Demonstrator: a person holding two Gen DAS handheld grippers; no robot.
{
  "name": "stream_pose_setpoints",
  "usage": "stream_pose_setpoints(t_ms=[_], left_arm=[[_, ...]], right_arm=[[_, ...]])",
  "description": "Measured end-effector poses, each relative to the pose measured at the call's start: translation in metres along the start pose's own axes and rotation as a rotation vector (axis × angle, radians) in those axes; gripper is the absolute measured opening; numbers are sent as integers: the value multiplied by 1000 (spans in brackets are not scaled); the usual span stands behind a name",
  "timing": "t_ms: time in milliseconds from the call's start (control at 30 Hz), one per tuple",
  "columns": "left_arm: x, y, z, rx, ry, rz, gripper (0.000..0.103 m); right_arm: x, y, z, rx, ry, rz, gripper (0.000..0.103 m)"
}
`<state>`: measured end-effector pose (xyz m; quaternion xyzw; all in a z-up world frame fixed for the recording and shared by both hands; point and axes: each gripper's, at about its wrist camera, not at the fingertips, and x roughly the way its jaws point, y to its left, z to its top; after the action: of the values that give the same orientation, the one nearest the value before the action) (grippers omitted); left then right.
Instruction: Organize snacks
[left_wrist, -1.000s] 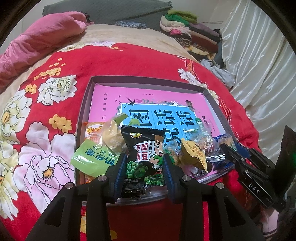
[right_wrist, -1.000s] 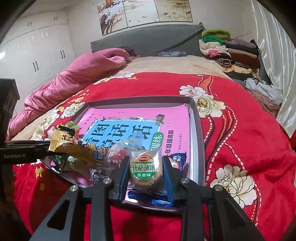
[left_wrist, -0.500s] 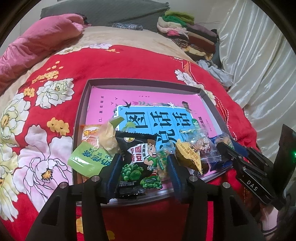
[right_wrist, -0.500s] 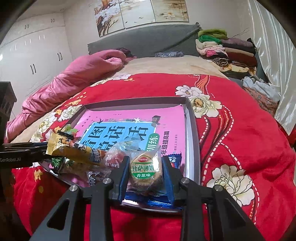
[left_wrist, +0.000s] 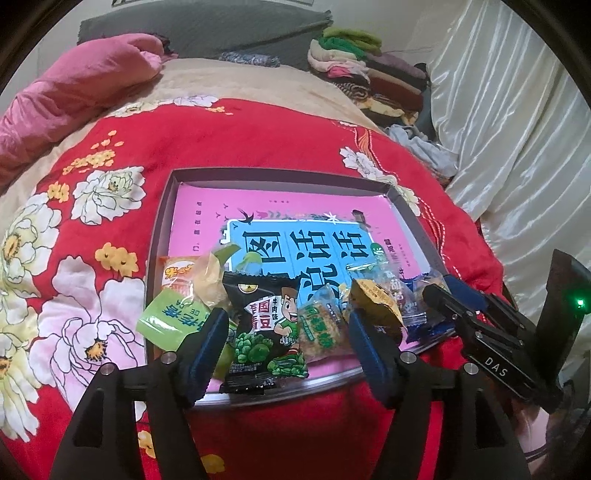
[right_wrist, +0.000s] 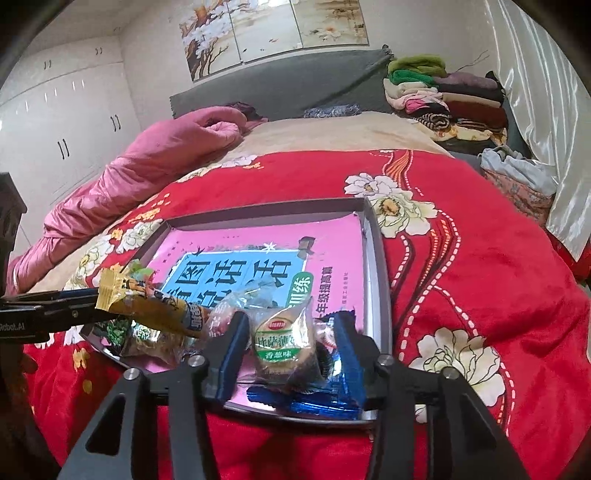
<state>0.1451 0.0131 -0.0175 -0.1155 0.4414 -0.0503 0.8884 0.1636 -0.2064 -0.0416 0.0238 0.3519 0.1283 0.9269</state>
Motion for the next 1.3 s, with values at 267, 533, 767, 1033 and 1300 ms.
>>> stream_pose_setpoints(t_ms=[267,533,767,1033,1300], left_arm=[[-15,4,1,-12,-22,48,76],[-32,9,-7,-29,-30,76,78],[-50,10,-29,-38,-26,85,79],[-67,-4,-56,-34,-31,83,80],[-69,-9,-76,-28,6,91,80]], right_arm=[[-19,1,5,3,-75,4,63],[-51,17,2,-51,-155,-19,74],[-74,33,-10,-47,-133,-13,90],[-84,40,-31,15,-51,-14,96],[-97,42,-43,47,-29,-60,99]])
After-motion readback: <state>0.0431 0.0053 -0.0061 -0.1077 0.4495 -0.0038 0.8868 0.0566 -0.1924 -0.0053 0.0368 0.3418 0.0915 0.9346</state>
